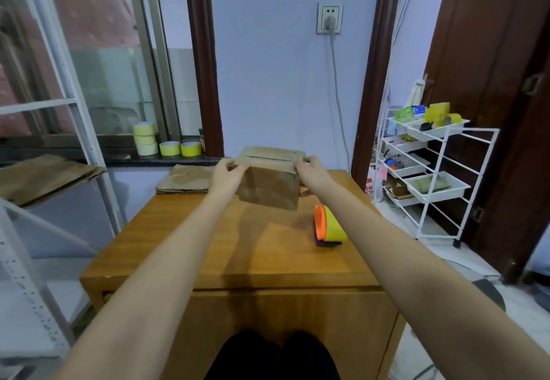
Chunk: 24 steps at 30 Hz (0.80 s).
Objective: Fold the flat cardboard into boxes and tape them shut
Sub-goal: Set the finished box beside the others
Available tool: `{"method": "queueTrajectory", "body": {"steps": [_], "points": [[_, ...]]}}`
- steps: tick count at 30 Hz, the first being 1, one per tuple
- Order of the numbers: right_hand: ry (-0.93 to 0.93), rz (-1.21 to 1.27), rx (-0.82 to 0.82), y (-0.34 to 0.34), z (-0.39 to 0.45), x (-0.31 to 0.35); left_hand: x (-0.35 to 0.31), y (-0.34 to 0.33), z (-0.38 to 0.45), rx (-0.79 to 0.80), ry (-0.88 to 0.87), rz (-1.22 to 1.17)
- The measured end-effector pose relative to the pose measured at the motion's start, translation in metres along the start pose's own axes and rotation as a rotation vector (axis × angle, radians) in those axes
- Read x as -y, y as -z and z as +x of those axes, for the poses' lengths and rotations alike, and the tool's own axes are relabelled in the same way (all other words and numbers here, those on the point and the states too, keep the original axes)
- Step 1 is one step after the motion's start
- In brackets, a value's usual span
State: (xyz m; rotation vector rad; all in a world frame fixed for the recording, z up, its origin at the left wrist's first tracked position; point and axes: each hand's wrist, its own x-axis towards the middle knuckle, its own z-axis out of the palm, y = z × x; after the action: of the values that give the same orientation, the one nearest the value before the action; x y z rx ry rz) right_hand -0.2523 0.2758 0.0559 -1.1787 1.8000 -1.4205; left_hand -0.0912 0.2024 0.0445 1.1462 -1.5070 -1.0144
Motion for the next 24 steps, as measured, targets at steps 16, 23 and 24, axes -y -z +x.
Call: {"method": "queueTrajectory", "body": {"steps": [16,23,24], "points": [[-0.099,-0.067,-0.147,0.074,0.118,-0.045,-0.001,-0.115,0.077,0.223,-0.031,0.094],[-0.129,-0.073,-0.166,0.087,0.186,-0.086,0.036,-0.175,0.127,0.289,0.011,0.099],[-0.123,-0.078,-0.177,0.088,0.2,-0.091,0.04,-0.182,0.137,0.297,0.01,0.105]]}}
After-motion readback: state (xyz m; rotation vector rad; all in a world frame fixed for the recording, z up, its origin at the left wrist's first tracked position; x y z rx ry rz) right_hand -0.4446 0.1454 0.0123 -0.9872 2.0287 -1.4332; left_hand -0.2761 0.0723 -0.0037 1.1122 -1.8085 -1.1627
